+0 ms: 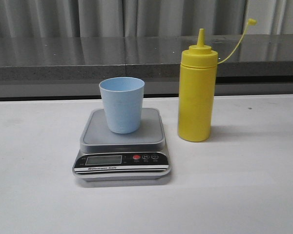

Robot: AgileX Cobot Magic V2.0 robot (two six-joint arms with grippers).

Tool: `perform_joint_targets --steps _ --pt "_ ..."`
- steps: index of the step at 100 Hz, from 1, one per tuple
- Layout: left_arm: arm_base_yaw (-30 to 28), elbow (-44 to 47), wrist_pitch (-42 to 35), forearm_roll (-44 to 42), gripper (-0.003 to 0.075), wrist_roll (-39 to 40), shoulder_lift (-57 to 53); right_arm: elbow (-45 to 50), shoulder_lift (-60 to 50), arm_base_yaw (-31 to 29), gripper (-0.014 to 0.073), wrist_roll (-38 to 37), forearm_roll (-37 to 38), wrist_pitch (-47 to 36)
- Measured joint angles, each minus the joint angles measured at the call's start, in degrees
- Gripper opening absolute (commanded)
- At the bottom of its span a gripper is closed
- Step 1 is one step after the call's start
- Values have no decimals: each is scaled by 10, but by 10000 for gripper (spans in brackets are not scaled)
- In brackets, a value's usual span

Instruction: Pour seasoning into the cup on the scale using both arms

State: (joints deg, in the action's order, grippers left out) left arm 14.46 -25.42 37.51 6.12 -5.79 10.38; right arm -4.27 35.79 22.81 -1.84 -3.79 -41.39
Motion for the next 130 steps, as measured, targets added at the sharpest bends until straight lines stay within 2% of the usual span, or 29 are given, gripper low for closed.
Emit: perform_joint_targets --steps 26,44,57,99,130 --pt "0 0 0 0 11 0 0 55 -122 -83 -60 2 -8 8" --pt "0 0 0 0 11 0 0 56 -221 -152 -60 0 22 128" --pt "0 0 0 0 11 0 0 57 -260 -189 -60 -35 58 212" --pt "0 0 0 1 11 0 0 59 -363 -220 -60 -49 77 355" --pt "0 0 0 1 11 0 0 60 -363 -220 -60 -49 77 372"
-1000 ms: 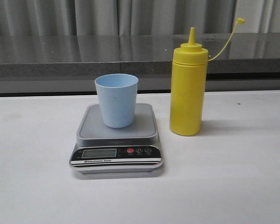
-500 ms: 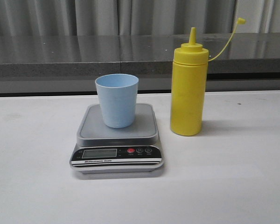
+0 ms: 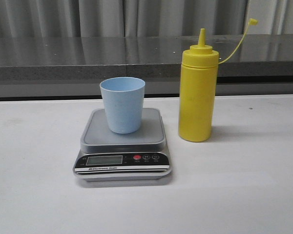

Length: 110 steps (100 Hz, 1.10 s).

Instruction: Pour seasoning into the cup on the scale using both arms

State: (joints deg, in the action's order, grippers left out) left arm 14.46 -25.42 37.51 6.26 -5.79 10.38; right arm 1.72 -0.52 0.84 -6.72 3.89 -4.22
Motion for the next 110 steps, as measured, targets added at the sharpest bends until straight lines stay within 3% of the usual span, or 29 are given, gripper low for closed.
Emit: perform_joint_targets --steps 110 --pt "0 0 -4 -15 11 0 0 0 0 0 -60 0 0 3"
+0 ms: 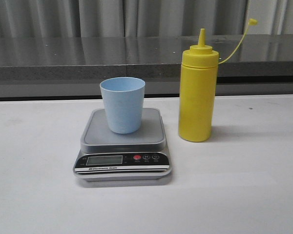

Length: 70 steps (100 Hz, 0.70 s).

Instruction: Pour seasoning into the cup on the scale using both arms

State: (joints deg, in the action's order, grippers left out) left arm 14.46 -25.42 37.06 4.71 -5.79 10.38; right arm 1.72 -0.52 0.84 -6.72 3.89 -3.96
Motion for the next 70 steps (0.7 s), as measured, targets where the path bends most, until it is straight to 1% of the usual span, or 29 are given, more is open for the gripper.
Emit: perform_joint_targets --steps 15,23,40,52,61,70 --pt "-1 15 -44 -22 11 0 0 0 0 0 -60 0 0 0" --pt "-13 37 -75 -42 11 18 0 0 0 0 -60 0 0 0" --pt "-86 97 -139 -54 11 47 -14 0 0 0 -60 0 0 0" --pt "-134 151 -208 -58 11 50 -30 0 0 0 -60 0 0 0" --pt "-151 183 -230 -61 11 48 -51 0 0 0 -60 0 0 0" --pt "-156 216 -244 -60 11 42 -74 0 0 0 -60 0 0 0"
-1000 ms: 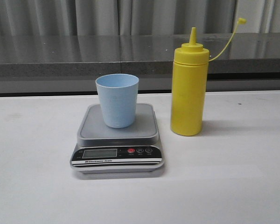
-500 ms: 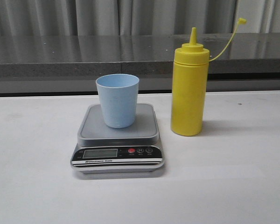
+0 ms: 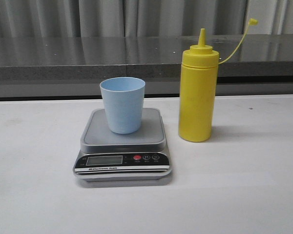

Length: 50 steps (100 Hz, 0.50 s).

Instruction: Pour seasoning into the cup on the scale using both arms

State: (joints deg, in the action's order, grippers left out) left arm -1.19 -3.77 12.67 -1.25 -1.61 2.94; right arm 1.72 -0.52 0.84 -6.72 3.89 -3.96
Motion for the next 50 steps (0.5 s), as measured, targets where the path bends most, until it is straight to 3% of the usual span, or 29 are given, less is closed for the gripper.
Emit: perform_joint_targets --steps 11,50 --pt "-3 40 -10 21 11 -26 -26 0 0 0 -60 0 0 0" --pt "-12 40 -18 51 11 -38 -30 0 -1 0 -60 0 0 1"
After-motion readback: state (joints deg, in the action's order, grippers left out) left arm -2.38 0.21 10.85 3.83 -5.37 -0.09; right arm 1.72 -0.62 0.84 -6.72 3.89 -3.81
